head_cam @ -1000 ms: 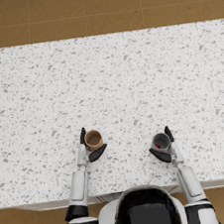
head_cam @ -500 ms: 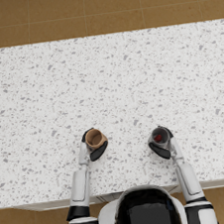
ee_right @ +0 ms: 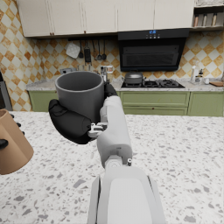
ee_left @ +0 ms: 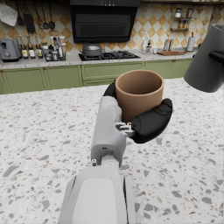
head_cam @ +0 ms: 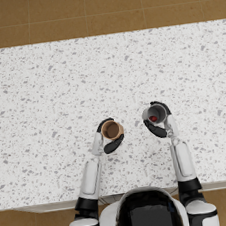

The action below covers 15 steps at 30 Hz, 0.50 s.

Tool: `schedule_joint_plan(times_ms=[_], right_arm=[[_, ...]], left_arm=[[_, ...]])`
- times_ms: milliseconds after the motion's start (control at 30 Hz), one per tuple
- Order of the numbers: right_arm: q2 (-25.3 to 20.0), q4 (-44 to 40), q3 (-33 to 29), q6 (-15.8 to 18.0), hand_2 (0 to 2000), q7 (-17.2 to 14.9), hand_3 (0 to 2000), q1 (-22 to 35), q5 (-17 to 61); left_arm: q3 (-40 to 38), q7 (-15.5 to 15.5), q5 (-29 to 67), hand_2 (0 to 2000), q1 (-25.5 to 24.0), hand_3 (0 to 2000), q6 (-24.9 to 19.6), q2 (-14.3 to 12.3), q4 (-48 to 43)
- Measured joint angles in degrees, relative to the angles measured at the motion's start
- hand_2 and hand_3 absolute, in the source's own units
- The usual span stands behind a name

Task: Pick up two cups and pour the berry on the right into the cup on the left

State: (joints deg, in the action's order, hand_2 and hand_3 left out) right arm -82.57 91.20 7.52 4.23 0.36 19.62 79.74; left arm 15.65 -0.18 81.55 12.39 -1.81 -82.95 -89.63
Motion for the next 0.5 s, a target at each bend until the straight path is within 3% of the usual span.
schedule_joint_plan(times_ms=[200,500], right_arm=[[-2.41,-2.61,2.84,0.49,2000,0.07,1280,6.23,10.85],[-4.65,-3.45,5.77,1.15,2000,0.09,1280,11.08,27.24]], left_arm=[[1.17,0.04,8.34,2000,0.98,1280,-0.28,-0.97,0.74],[2.28,0.03,9.94,2000,1.58,1280,-0.27,-1.94,1.45]])
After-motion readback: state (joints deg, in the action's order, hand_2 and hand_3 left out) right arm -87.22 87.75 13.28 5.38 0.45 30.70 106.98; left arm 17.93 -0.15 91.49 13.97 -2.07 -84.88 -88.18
